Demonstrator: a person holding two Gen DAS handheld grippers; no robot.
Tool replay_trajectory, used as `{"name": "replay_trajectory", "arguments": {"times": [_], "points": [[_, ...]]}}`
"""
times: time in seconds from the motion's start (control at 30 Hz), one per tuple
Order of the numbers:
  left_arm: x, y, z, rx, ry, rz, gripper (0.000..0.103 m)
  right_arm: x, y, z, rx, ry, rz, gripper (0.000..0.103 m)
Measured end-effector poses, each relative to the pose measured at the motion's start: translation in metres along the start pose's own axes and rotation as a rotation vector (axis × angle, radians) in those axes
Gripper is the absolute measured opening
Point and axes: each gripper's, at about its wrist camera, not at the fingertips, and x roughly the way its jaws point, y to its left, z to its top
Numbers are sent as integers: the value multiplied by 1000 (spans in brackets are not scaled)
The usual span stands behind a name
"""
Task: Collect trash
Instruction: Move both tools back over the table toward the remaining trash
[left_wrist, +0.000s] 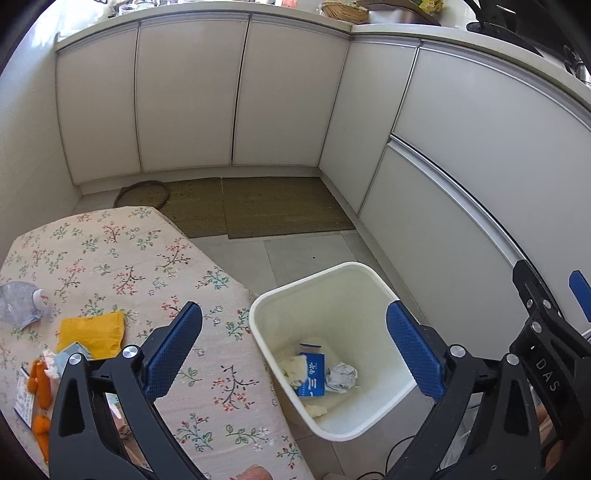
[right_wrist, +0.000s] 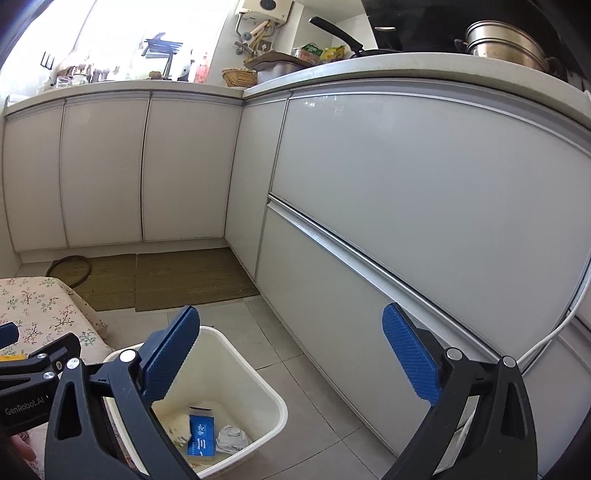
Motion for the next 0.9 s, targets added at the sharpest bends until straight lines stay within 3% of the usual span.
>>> {"name": "replay_trajectory", "arguments": {"times": [0.43,0.9], "points": [[-29,57,-3,-60,-5,107,96,-22,54,-1,-65,9,94,96],[-66,155,-19,-165,16,262,96,-56,144,0,-142,22,260,96]]}}
